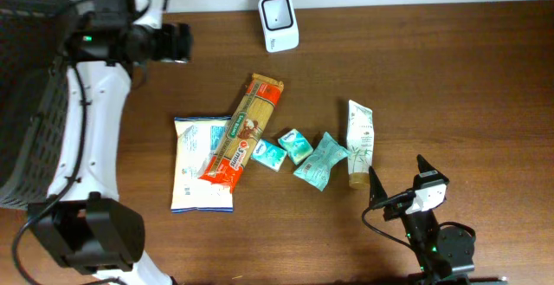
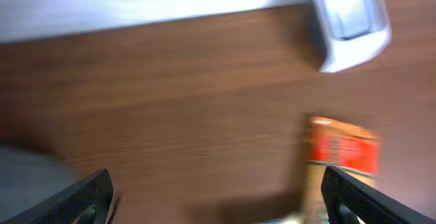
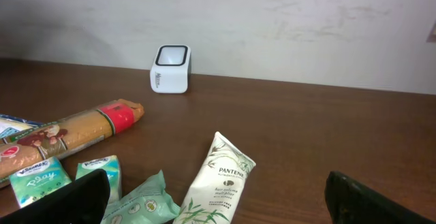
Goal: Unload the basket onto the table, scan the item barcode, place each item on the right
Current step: 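Lay the spaghetti pack diagonally on the bag and withdraw the left gripper, then reach the right gripper to the Pantene tube and grasp it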
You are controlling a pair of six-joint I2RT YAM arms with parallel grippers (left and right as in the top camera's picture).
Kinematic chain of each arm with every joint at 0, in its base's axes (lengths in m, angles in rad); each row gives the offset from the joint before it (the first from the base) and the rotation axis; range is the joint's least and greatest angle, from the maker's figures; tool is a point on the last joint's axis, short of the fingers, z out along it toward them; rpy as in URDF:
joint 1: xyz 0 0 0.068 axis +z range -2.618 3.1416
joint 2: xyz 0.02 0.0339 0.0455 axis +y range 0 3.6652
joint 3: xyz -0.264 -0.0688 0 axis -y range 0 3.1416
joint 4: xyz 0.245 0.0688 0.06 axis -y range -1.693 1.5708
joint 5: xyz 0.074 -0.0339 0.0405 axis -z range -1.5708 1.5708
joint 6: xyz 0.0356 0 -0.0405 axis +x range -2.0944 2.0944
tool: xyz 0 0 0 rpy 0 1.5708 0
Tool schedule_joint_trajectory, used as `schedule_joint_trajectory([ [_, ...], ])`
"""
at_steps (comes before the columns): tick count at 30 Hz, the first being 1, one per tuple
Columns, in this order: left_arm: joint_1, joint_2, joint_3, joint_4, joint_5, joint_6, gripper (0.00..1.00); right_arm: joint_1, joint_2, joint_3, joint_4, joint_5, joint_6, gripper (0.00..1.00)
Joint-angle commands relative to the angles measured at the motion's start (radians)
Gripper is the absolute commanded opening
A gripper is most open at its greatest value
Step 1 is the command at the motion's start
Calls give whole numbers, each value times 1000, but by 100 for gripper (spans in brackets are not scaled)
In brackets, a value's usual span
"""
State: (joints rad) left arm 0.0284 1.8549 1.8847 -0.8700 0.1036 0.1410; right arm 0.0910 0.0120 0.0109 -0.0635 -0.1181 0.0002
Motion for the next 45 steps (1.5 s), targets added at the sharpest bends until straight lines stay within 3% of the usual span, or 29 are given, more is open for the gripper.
schedule_joint_trajectory([
  [1, 82, -22, 16, -14, -103, 243, 95, -6, -6, -5, -4, -5, 4, 99],
  [6, 180, -22, 16, -22, -100, 307, 92, -6, -6, -5, -4, -5, 4, 99],
  [14, 295, -22, 16, -32, -55, 310, 92, -6, -6, -5, -4, -5, 4, 99],
  [21, 277, -37, 16, -31, -11, 305, 93, -6, -6, -5, -4, -5, 4, 99],
  [23, 247, -77, 16, -32, -11, 258, 94, -6, -6, -5, -4, -5, 4, 99],
  [25, 201, -154, 16, -45, -11, 130, 100, -6, -6, -5, -4, -5, 4, 99],
  [29, 121, -262, 16, -218, -11, -43, 99, -6, -6, -5, -4, -5, 4, 99],
  [35, 137, -289, 16, -425, -114, 8, 99, -6, -6, -5, -4, -5, 4, 99],
  [38, 219, -288, 16, -432, 98, 146, 99, -6, -6, -5, -4, -5, 4, 99],
  [45, 324, -288, 16, -426, 110, 167, 99, -6, -6, -5, -4, -5, 4, 99],
])
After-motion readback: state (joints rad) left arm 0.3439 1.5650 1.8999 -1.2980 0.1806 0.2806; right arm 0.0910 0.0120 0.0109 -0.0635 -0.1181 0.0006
